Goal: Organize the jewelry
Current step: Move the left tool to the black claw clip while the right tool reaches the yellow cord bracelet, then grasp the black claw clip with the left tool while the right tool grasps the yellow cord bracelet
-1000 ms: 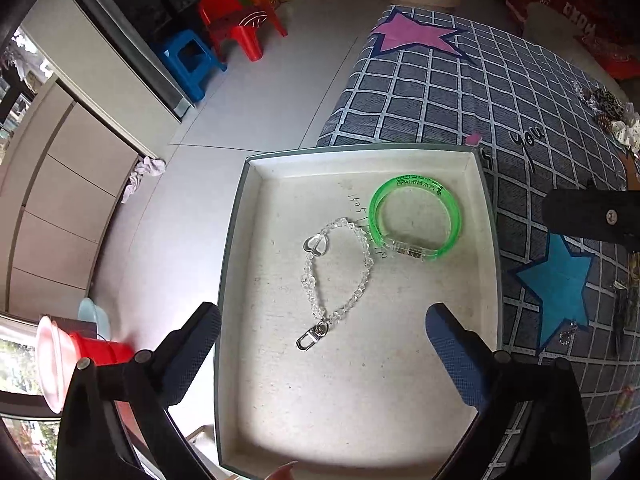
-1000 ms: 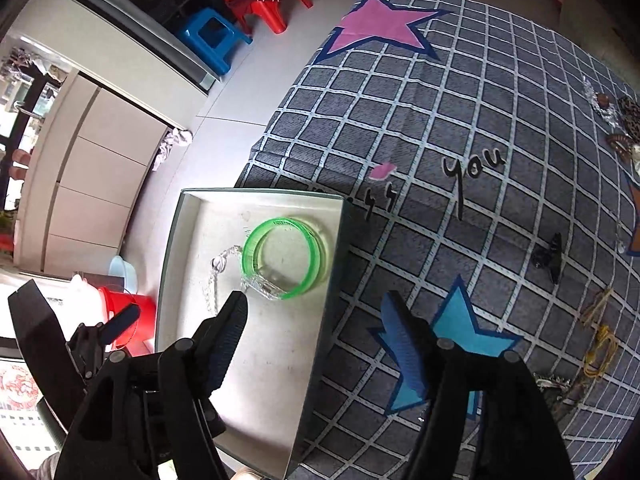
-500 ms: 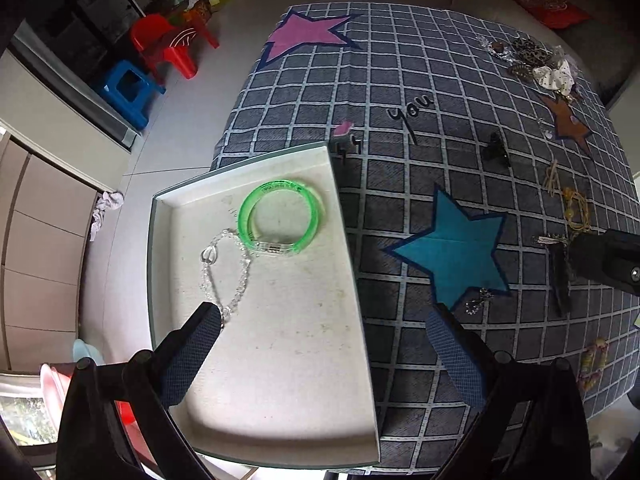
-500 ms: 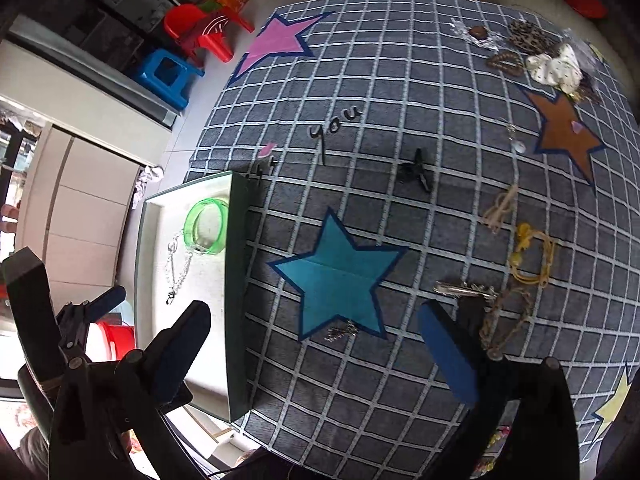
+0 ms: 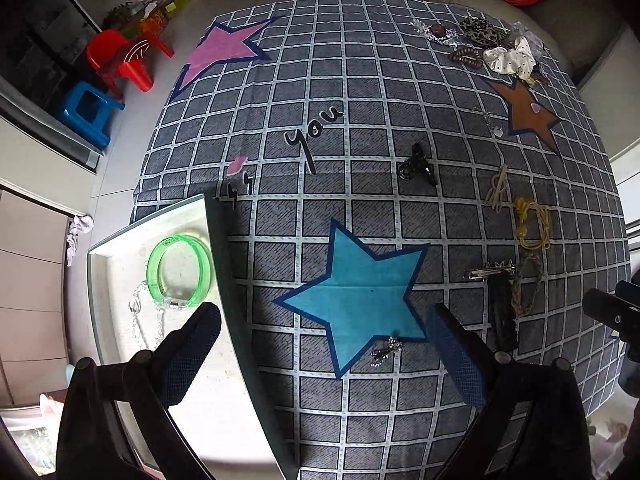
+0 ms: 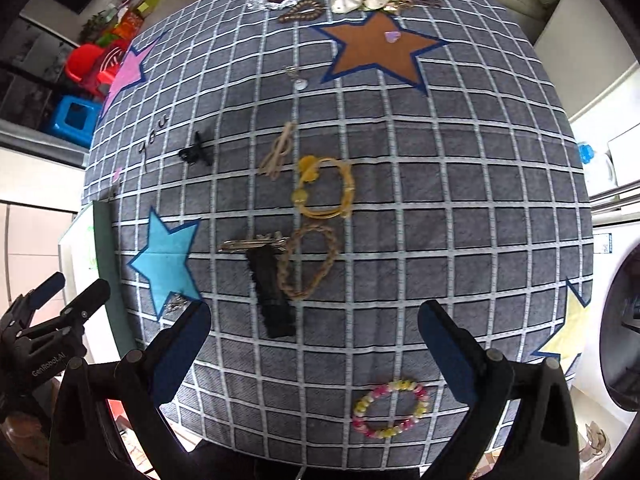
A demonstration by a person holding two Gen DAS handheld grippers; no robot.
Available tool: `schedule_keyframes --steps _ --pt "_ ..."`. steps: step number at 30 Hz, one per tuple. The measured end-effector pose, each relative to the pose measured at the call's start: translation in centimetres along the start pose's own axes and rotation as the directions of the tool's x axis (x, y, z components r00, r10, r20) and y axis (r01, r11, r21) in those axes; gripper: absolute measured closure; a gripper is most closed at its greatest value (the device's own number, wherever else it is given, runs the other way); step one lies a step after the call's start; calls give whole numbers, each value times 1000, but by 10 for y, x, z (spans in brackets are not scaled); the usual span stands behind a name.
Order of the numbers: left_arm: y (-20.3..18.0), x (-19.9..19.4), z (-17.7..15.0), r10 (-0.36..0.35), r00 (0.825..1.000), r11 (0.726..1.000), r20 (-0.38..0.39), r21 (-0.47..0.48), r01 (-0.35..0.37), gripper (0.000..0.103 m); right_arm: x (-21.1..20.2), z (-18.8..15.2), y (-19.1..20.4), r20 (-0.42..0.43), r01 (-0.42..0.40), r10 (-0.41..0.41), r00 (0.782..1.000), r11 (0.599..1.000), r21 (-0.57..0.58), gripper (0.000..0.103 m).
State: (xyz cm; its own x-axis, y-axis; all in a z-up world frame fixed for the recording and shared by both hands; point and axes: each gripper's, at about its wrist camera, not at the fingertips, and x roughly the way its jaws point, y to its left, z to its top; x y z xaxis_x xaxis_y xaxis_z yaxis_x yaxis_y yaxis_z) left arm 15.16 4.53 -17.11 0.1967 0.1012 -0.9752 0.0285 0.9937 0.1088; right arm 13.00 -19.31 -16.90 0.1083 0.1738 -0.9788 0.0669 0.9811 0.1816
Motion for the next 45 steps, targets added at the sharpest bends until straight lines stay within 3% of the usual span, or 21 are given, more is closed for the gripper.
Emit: schedule_keyframes --steps 7,20,25,28,30,33,39,41,44,45 --pt "-18 25 34 -34 999 998 -39 -46 32 0 16 20 -22 -20 35 -35 999 999 8 0" --pt "-47 69 83 -44 999 997 -32 -67 41 0 56 60 -15 -39 90 -93 995 994 -59 0" --pt "-52 86 91 -29 999 998 -44 -49 27 0 68 70 -8 -35 113 -117 993 989 -97 7" --pt "-54 95 93 -27 997 999 -67 -29 25 8 77 72 -12 -30 140 -144 989 982 -126 13" --pt "-54 98 92 -29 997 999 -68 -30 27 8 83 73 -12 -31 146 -151 988 980 -136 19" --pt "-53 98 91 -36 998 999 -58 -31 34 9 90 74 -1 -6 172 -175 985 971 -166 22" --pt "-63 92 98 -101 994 995 -48 -14 100 40 96 73 23 29 174 -171 985 958 -227 31" --pt "-73 86 98 -104 994 995 -44 6 104 62 97 73 28 29 167 -165 986 957 -236 37" --pt "-86 83 98 -110 993 993 -48 40 112 71 95 70 35 37 167 -163 986 954 -248 52" --pt "-87 80 96 -117 992 992 -45 45 119 71 95 69 38 41 169 -164 986 953 -252 65"
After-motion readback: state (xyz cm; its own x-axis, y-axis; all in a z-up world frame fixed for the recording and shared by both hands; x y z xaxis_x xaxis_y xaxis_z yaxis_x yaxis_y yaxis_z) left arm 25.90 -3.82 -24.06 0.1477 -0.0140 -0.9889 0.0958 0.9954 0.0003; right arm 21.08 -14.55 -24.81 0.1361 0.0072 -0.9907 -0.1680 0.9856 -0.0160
